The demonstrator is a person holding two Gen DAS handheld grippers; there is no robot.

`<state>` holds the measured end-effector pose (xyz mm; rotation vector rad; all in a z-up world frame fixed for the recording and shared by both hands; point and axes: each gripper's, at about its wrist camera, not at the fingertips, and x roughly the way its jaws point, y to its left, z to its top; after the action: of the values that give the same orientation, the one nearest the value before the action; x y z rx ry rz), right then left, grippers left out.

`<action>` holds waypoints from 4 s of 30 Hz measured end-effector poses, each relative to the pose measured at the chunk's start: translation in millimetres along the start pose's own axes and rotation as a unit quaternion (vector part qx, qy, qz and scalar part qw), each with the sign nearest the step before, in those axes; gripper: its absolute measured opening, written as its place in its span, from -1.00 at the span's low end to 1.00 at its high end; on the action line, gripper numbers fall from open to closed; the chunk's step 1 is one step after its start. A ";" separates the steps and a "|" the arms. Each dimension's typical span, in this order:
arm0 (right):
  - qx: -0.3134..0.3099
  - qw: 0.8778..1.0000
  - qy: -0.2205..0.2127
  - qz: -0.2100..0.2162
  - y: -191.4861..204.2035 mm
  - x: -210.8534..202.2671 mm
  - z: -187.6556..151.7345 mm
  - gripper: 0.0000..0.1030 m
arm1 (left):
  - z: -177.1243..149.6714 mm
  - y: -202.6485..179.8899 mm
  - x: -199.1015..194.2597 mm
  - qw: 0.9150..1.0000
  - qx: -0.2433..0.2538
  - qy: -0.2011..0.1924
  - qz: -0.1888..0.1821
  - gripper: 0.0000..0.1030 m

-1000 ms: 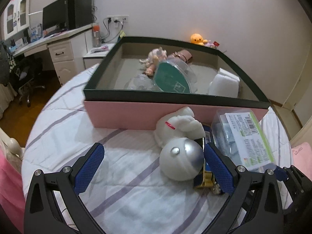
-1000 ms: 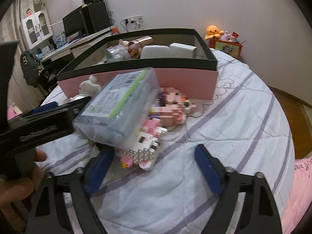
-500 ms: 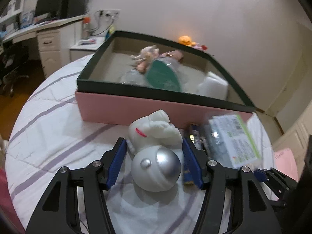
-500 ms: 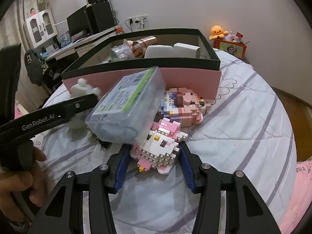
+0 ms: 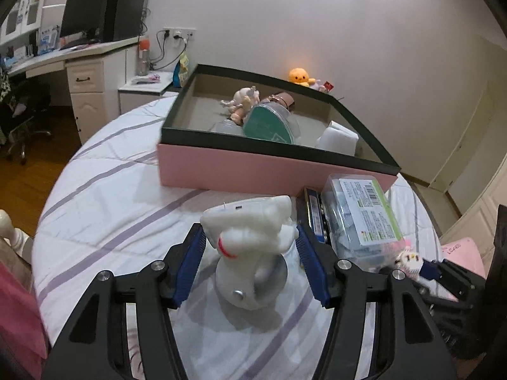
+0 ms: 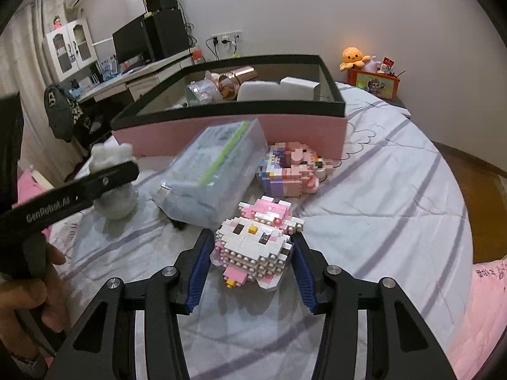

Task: Organize rigid objects
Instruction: 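Carry the white lamp and pink block figure into the pink box and release both, then withdraw both grippers from the box back over the bed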

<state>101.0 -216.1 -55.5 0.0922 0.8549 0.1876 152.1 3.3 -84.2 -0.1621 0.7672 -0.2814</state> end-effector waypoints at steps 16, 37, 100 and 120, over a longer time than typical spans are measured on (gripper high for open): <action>-0.013 0.999 -0.043 0.011 8.3 -34.0 21.1 -0.04 | -1.8 1.4 -48.5 0.999 0.009 -0.040 -0.005 0.15; -0.057 0.994 -0.092 0.018 15.7 -28.2 128.2 -0.04 | 100.1 -9.7 -35.4 0.995 0.059 -0.085 -0.002 0.15; 0.034 0.989 -0.142 -0.020 2.1 -75.1 77.3 1.00 | 44.6 -28.0 -90.3 0.993 0.028 -0.103 0.045 1.00; 0.038 0.987 -0.151 -0.044 4.1 -104.2 27.7 1.00 | -6.5 -34.8 -99.2 0.995 0.036 -0.080 0.045 1.00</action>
<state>54.6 -233.2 40.3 0.1494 0.5630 0.0564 72.9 0.6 -14.8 -0.0805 0.6020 -0.2077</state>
